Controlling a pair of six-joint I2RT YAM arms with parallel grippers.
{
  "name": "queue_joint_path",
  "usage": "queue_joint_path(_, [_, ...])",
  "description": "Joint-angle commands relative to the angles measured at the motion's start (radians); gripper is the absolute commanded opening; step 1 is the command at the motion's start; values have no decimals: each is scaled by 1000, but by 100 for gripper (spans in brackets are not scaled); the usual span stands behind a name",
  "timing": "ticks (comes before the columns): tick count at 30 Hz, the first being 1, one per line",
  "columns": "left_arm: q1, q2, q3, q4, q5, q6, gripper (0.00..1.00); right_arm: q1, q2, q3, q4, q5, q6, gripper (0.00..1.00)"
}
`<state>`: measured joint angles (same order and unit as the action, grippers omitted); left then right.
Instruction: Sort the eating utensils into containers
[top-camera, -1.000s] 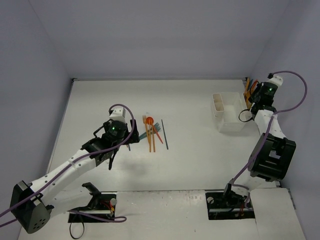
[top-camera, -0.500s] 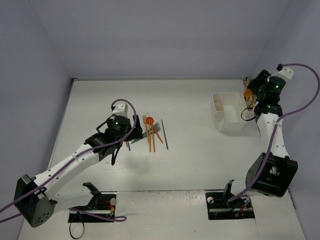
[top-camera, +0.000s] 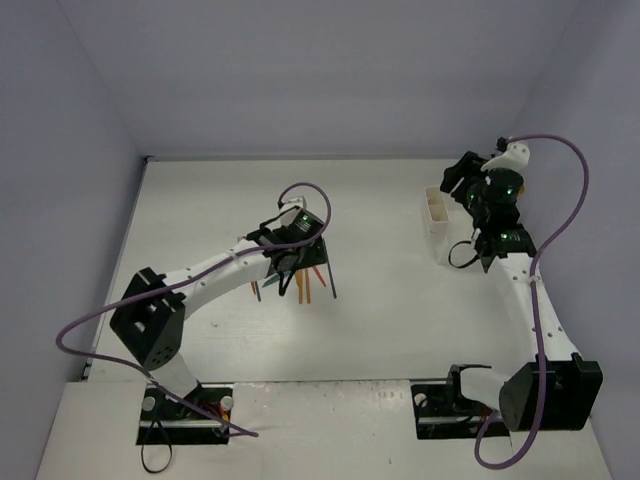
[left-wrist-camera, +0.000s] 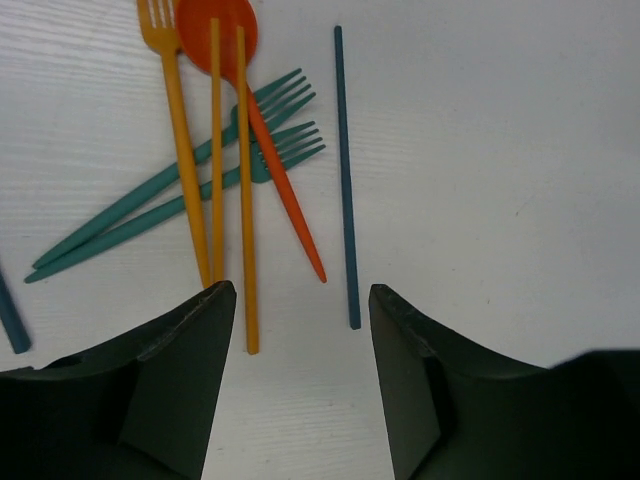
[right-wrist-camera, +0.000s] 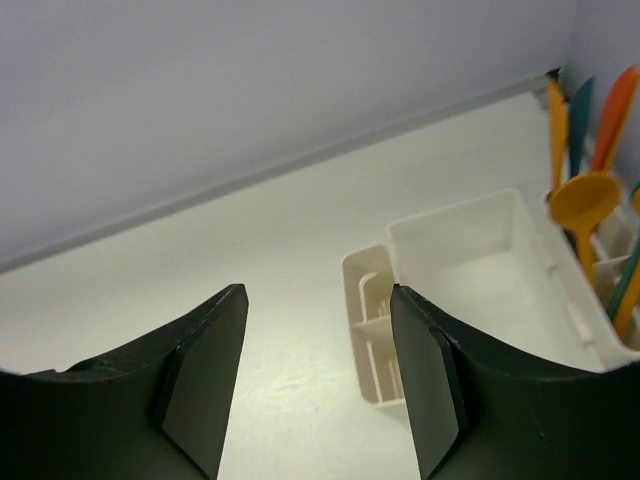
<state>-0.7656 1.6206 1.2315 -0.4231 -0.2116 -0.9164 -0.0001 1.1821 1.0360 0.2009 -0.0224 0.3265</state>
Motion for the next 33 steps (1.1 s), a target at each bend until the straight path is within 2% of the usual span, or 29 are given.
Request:
queue_joint_path(1, [-31,104,134,-39,19,-95,51,62,-66,-38,19,1,14,57])
queue_joint_path(6, [-41,258,249,-113,11,-121,45,109,-125,-95,-20,-18,15,59])
queue_joint_path(10, [-41,323,303,-186,-11,-137,41,138,-179,-140,-47,-33,11,59])
queue_joint_path(18, [-36,342,312,-248,-52,-178,37,171,-244,-199,-69,-66,24,62])
queue_joint_path(33, [28,442,340,-266,-7,-178,32,214,-291,-228,-86,-29,-20,65])
